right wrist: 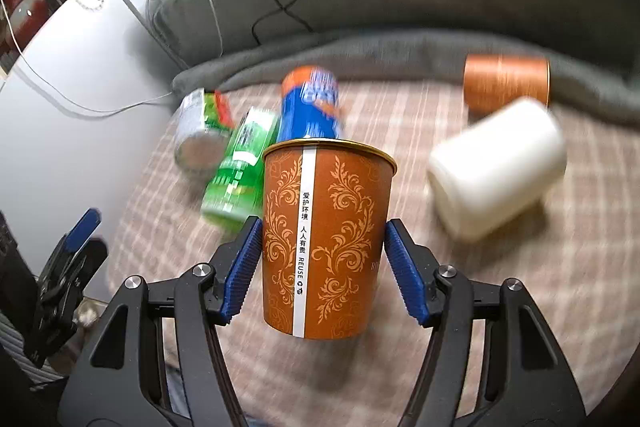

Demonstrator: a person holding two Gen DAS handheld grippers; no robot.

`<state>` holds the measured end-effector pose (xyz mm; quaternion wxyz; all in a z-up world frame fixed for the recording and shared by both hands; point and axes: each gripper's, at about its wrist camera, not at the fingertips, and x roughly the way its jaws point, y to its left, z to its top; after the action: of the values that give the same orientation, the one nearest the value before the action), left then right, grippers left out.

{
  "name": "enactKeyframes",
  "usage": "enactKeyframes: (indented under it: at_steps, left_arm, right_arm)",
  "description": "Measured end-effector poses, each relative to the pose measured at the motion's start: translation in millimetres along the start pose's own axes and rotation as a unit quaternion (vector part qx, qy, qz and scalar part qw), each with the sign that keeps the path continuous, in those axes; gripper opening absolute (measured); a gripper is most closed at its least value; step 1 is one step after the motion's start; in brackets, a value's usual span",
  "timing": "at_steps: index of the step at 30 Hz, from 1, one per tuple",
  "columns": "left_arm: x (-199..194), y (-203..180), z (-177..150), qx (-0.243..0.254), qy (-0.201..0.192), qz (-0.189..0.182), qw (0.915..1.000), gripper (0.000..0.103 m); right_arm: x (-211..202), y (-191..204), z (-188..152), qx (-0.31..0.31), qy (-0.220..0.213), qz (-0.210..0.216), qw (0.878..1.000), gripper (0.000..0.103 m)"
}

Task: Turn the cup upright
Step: 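Lift the orange cup with the right tool toward the left tool, then close the left tool on the orange cup while the right tool opens and releases it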

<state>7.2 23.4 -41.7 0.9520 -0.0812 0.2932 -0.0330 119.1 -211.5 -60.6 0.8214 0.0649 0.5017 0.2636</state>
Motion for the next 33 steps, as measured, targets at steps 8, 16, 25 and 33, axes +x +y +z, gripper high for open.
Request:
enactKeyframes:
  at_steps: [8, 16, 25, 33]
  left_arm:
    - [14.3, -13.0, -6.4, -0.008, 0.037, -0.038, 0.9986, 0.085]
    - [24.9, -19.9, -8.8, -0.023, 0.071, -0.070, 0.9948, 0.085]
    - [40.9, -28.4, -8.1, -0.038, 0.113, -0.114, 0.9863, 0.085]
    - [81.9, -36.8, -10.4, -0.083, 0.197, -0.181, 0.9601, 0.079]
  right_arm:
    - [24.1, 5.2, -40.4, 0.021, 0.043, 0.016, 0.999, 0.066]
    - [32.0, 3.4, -45.6, 0.022, 0.046, 0.009, 0.999, 0.067]
    - [7.2, 13.2, -45.6, -0.015, 0.007, -0.011, 1.000, 0.078]
    - [-32.5, -10.0, -62.0, 0.012, -0.034, -0.028, 0.999, 0.078]
